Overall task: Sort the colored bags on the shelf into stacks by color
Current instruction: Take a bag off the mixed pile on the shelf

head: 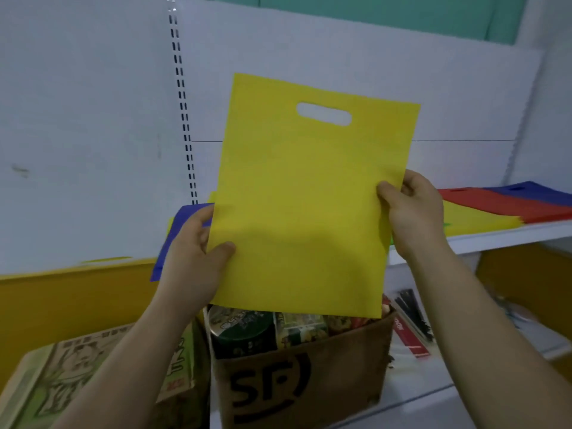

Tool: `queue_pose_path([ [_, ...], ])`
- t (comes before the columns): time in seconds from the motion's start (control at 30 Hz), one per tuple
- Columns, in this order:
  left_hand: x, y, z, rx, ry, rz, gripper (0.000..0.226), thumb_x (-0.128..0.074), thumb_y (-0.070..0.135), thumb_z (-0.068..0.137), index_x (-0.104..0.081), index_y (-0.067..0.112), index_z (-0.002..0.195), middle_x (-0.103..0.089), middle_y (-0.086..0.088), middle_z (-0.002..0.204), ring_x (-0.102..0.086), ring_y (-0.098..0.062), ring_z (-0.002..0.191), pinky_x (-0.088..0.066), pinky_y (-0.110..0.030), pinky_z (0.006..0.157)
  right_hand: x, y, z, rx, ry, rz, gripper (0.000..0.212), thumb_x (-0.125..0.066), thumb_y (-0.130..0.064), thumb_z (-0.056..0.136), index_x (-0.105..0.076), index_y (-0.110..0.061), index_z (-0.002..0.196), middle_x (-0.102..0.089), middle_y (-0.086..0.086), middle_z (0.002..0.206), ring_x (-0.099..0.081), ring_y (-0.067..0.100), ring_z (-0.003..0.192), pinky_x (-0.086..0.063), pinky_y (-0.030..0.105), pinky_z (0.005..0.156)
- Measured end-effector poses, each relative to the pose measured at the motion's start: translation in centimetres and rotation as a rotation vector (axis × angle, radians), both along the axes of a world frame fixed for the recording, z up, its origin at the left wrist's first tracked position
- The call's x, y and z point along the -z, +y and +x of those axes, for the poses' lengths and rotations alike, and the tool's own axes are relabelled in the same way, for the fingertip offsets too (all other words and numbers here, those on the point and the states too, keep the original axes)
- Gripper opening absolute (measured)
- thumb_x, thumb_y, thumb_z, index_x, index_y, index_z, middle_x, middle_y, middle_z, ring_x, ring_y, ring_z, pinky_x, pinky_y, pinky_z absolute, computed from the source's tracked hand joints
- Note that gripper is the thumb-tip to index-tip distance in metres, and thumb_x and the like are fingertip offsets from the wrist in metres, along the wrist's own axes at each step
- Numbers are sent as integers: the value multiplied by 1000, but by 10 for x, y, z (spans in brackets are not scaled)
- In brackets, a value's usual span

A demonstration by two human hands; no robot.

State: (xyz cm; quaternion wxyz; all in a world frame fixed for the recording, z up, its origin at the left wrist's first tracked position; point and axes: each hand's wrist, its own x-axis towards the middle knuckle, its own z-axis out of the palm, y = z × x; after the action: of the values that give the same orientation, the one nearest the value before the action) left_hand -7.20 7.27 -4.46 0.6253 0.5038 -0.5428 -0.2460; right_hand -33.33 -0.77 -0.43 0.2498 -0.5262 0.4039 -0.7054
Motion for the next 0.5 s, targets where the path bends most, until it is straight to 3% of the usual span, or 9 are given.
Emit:
queue_pose_path([
  [0.17,0,-1,-86,115,-5,-8,45,-54,6,93,-43,39,121,-61,21,104,-62,1,89,-49,-20,65,13,15,-92,31,26,13,17,-53,-14,97,-54,-19,113,-62,-14,93,-61,-4,78,-52,17,66],
  [0.27,4,-3,-148,187,-36,9,47,-54,4,93,-40,32,129,-59,17,103,-59,2,88,-47,-19,65,20,27,-156,95,23,50,22,-54,-15,96,-51,-22,116,-61,-10,101,-61,7,89,-50,25,71],
  [0.43,15,-13,-247,295,-95,31,55,-55,1,90,-38,23,138,-62,5,108,-60,-1,84,-47,-24,68,30,54,-261,258,11,93,16,-57,-18,93,-52,-30,103,-62,-4,103,-62,17,92,-52,36,76],
  [0.5,18,-18,-284,339,-94,32,55,-55,0,90,-38,22,138,-63,5,108,-60,0,83,-46,-24,67,32,65,-298,310,4,110,16,-56,-18,94,-52,-30,103,-63,-4,101,-62,14,88,-51,31,69],
])
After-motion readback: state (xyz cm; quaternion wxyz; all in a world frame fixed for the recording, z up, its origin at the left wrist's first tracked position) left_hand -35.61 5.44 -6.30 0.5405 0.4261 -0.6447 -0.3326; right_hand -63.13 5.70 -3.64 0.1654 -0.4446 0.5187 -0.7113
